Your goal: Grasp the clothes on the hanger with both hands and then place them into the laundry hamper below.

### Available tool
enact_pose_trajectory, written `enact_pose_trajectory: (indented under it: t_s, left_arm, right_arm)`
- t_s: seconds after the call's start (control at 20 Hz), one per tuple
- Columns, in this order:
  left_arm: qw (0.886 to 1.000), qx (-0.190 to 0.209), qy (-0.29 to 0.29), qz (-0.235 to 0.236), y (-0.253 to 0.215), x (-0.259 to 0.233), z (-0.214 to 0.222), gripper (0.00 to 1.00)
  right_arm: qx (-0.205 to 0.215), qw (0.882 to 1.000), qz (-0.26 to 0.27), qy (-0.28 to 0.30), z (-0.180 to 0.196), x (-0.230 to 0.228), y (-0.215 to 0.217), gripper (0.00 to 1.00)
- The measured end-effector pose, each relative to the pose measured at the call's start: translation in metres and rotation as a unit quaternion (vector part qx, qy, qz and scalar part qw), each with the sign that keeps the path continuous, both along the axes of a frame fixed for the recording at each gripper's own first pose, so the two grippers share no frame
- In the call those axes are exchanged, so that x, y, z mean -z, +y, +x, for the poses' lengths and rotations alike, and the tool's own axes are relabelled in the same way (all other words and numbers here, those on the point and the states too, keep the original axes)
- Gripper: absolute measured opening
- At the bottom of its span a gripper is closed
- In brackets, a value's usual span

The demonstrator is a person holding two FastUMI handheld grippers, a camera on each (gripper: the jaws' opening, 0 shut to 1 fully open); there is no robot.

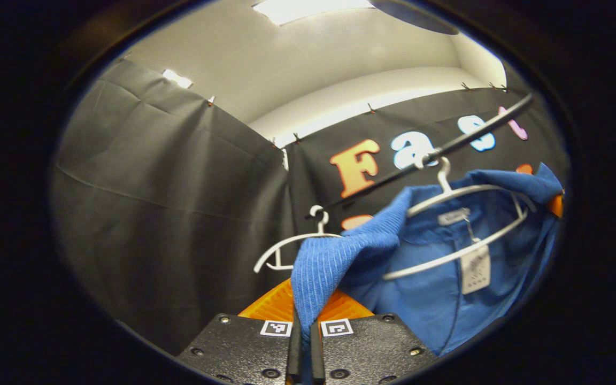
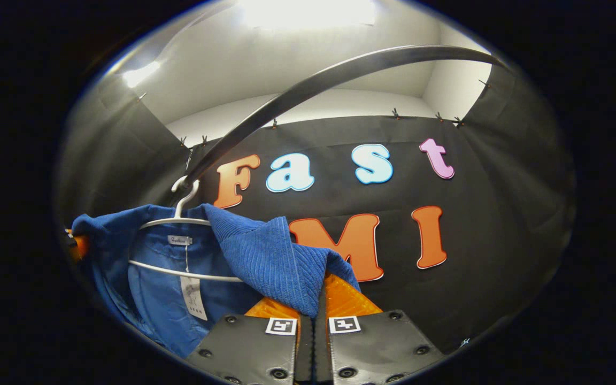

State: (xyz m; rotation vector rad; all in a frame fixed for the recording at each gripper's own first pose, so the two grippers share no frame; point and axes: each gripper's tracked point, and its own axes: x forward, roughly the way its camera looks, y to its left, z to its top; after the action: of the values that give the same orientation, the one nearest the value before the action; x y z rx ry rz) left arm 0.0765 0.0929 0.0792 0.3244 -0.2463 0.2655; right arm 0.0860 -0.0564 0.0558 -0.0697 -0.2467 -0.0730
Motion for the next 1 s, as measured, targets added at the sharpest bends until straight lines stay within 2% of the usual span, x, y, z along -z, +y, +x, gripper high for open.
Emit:
enact_pose_trajectory:
  t_s: [0.1, 0.3, 0.5, 0.65, 0.8, 0.95, 1.0]
  left_arm:
    - [1.000, -0.016, -0.013, 0.004, 0.023, -0.018, 0.023, 0.05]
    - [1.000, 0.003, -0.014, 0.002, 0.037, -0.037, 0.070, 0.05]
    - [1.000, 0.026, 0.000, 0.011, 0.046, -0.033, 0.112, 0.07]
    - [0.998, 0.024, 0.054, 0.006, 0.057, 0.020, 0.144, 0.06]
    - [0.995, 0.029, 0.094, 0.011, 0.049, 0.072, 0.152, 0.06]
    - [0.985, 0.060, 0.152, -0.061, 0.031, 0.132, 0.160, 0.07]
    - [0.981, 0.068, 0.165, -0.073, 0.026, 0.148, 0.159, 0.07]
  right_arm:
    - [0.005, 1.000, 0.005, -0.001, 0.004, -0.001, -0.001, 0.09]
    - [0.013, 1.000, 0.008, -0.010, 0.001, -0.007, -0.001, 0.09]
    - [0.021, 1.000, 0.016, -0.015, -0.004, -0.011, -0.005, 0.09]
    - [0.011, 1.000, 0.022, -0.017, -0.003, -0.011, 0.000, 0.09]
    - [0.012, 1.000, 0.009, -0.021, -0.015, -0.018, 0.004, 0.09]
    - [0.015, 1.000, 0.001, -0.022, -0.017, -0.023, 0.007, 0.09]
    - [0.012, 1.000, -0.001, -0.020, -0.017, -0.024, 0.009, 0.09]
